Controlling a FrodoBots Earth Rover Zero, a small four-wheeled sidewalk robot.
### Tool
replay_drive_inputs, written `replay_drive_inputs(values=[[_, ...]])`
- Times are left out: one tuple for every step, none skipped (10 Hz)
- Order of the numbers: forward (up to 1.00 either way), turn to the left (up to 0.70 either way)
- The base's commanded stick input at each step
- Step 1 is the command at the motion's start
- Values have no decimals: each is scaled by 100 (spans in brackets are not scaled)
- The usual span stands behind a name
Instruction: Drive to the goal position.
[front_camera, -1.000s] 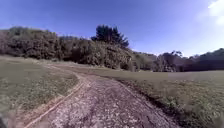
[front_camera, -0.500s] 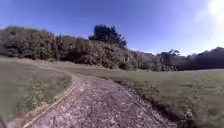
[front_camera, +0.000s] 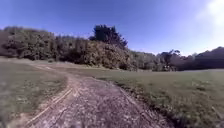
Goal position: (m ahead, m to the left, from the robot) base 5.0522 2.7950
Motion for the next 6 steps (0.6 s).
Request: replay_drive_inputs(values=[[85, 0], [85, 0], [85, 0], [85, 0], [85, 0], [85, 0]])
